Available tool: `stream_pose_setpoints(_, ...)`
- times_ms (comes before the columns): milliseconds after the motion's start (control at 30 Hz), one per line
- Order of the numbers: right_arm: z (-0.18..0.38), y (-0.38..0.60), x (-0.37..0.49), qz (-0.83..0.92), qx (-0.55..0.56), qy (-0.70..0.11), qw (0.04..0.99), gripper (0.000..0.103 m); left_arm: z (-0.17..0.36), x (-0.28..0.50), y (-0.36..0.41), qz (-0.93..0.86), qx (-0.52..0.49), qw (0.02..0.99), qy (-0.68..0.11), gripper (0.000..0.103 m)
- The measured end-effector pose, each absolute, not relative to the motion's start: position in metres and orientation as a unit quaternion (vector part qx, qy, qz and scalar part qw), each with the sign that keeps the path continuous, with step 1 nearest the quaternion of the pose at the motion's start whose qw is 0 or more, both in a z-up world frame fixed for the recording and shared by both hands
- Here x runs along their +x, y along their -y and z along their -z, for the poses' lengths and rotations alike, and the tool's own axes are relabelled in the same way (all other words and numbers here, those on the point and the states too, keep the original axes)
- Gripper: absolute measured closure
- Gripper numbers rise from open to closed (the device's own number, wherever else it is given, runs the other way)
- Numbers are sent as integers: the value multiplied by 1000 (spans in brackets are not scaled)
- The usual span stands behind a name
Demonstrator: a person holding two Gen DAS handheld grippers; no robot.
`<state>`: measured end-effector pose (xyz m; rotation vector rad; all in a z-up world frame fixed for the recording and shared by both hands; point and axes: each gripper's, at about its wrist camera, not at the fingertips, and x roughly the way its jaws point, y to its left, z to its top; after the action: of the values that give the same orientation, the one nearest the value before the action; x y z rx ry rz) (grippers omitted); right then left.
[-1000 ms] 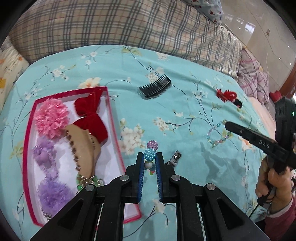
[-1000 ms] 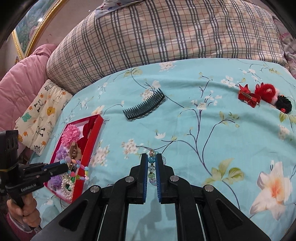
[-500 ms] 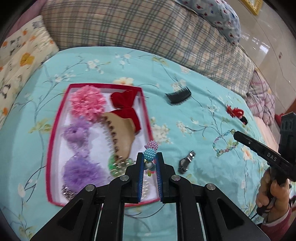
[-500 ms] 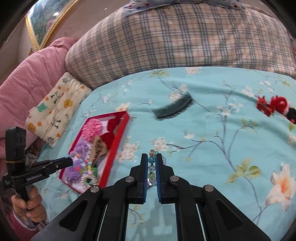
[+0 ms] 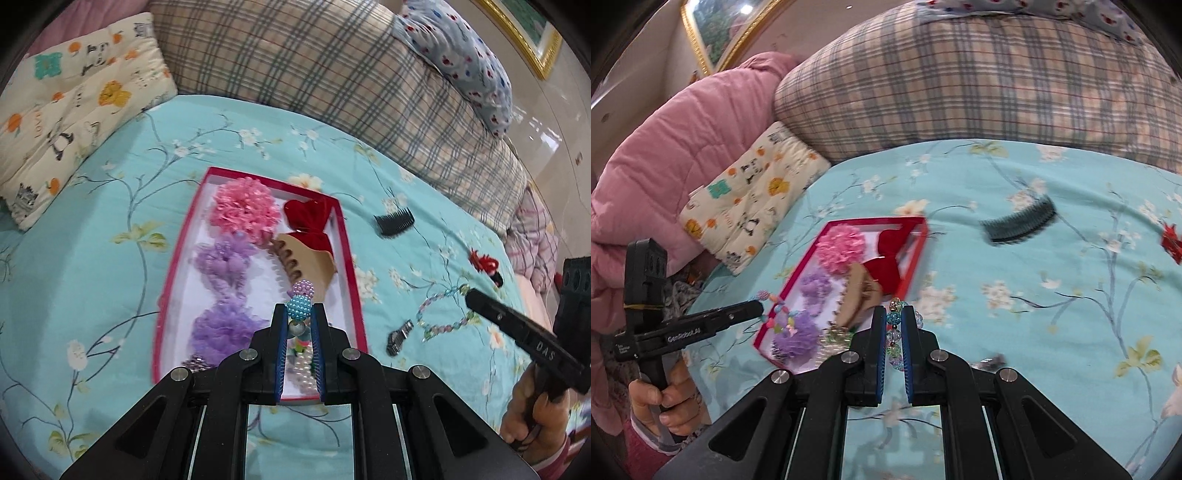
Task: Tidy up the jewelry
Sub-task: 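Carry the bead necklace and beaded bracelet over the red box with both tools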
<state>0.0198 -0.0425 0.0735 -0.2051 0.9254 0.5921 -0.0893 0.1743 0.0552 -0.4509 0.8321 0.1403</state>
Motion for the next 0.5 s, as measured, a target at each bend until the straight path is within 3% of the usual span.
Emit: stream_pose_setpoints(500,-34,-39,9,-347,-104,-470,805,96,-49,-82,-216,-84,-241,881,-398,92)
